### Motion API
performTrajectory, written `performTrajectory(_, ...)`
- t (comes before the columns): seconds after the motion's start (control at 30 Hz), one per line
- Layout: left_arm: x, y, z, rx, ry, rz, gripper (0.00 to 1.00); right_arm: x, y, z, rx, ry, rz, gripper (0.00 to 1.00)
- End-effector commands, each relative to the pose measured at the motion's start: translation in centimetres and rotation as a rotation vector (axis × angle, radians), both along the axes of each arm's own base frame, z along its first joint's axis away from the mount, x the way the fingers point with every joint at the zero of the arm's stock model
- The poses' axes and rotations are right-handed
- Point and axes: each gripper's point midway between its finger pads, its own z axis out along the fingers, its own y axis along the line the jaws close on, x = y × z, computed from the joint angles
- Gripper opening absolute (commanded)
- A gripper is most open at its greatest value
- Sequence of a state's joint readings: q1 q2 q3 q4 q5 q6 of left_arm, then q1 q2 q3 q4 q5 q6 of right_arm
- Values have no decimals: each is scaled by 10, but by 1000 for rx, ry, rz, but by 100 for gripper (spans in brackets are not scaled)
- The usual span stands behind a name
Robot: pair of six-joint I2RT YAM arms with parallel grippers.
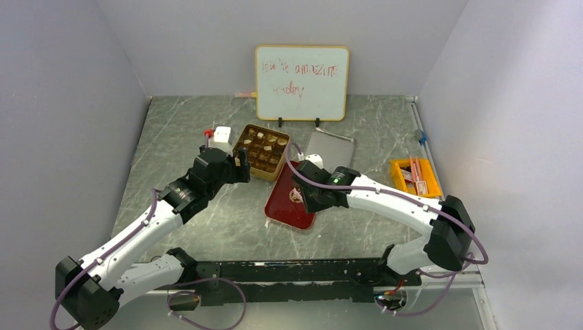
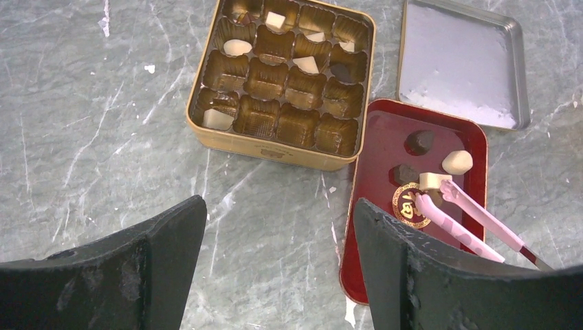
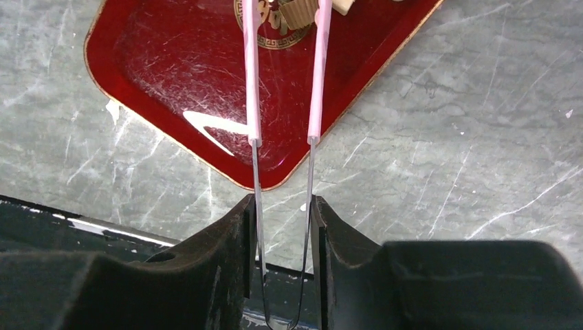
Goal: Pack the chocolate
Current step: Pick up the fake chocolate from the plate.
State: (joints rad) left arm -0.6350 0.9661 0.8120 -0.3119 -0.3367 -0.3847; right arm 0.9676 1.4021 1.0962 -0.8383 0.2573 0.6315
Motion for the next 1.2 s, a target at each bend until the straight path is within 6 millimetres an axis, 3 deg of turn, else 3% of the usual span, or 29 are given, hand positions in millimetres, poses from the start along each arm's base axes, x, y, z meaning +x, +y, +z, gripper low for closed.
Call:
performTrajectory(0.0, 2, -7, 13, -36, -29, -14, 83, 8, 3, 7, 34, -49, -44, 36)
performTrajectory(0.47, 2, -3, 10, -14, -31, -7, 83, 19, 15, -11, -17, -36, -9, 36)
performTrajectory(0.63, 2, 0, 8, -7, -29, 5, 83, 15, 11, -13, -30, -15, -14, 28)
performTrajectory(0.9, 3, -1, 5, -12, -28, 10, 83, 8, 6, 0, -33, -7, -15, 19)
performTrajectory(1.17, 4, -5, 5, -29, -27, -2, 83, 10, 4, 2, -49, -18, -2, 27)
